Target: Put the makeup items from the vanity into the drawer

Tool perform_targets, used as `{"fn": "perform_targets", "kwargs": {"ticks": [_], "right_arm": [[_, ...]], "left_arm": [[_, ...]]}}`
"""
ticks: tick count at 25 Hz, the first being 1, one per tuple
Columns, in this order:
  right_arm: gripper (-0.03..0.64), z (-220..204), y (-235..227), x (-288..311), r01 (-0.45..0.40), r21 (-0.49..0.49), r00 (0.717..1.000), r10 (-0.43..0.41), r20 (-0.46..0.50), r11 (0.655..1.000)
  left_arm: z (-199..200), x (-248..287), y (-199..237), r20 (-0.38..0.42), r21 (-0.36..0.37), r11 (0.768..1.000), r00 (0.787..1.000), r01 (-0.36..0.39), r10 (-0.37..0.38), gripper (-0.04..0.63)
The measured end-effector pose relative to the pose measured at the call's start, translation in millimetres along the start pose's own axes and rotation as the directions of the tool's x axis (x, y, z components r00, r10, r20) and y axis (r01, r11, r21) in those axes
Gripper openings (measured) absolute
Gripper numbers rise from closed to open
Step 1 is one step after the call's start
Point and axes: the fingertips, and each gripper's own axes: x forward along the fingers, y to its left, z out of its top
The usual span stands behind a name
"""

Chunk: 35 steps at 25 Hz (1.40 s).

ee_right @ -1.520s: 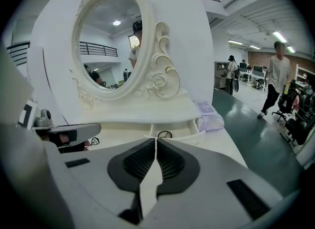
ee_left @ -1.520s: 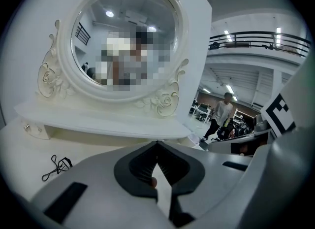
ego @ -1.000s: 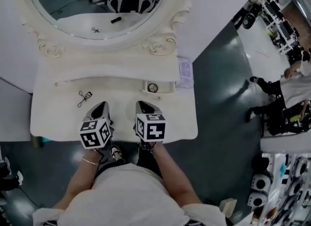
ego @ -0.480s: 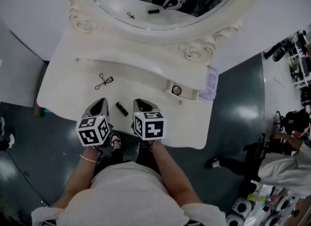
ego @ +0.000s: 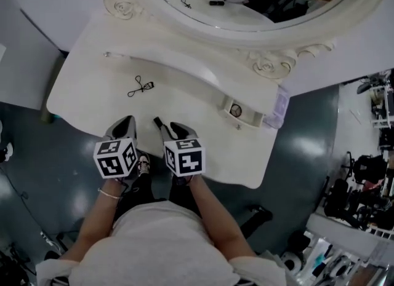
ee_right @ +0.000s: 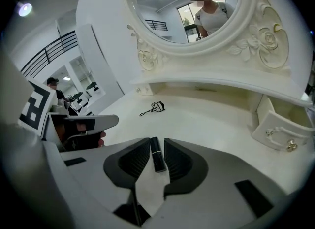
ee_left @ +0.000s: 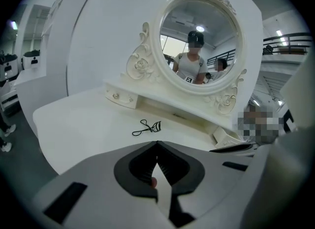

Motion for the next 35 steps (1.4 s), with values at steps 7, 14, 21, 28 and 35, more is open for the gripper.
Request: {"fn": "perform_targets", "kwargs": {"ticks": [7,14,21,28,35], "right_arm": [[0.117,-23.6,1.3,12.0,0.005,-0.043,0.998,-0.008,-0.059,0.999],[0.127,-37.0,-2.5,22.1,0.01,-0.043,0.995,-0.014,-0.096,0.999],[0.13,-41.4,-2.2,32.5,0.011,-0.077,0.991,-0.021,-0.132,0.997],[0.13,-46.5,-5.8,37.2,0.025,-0.088,0.985,-0.04,-0.166,0.996],[0.109,-47.6,-6.3,36.5,0.054,-0.106,0.981,-0.072,-0.18,0.993]], "left_arm": [[-14.1,1.8,8.3,-0.02,-0.022,1.0,1.0,-0.018,0.017,0.003],[-29.2,3.4,13.6,-0.048,-0.038,0.999,0.998,-0.032,0.03,0.003],[-35.7,9.2,14.0,-0.062,-0.054,0.998,0.998,-0.037,0.033,0.003],[-43.8,11.6,19.6,-0.077,-0.077,0.996,0.996,-0.048,0.042,0.003],[-47.2,12.3,19.6,-0.08,-0.085,0.995,0.996,-0.045,0.038,0.003]]}}
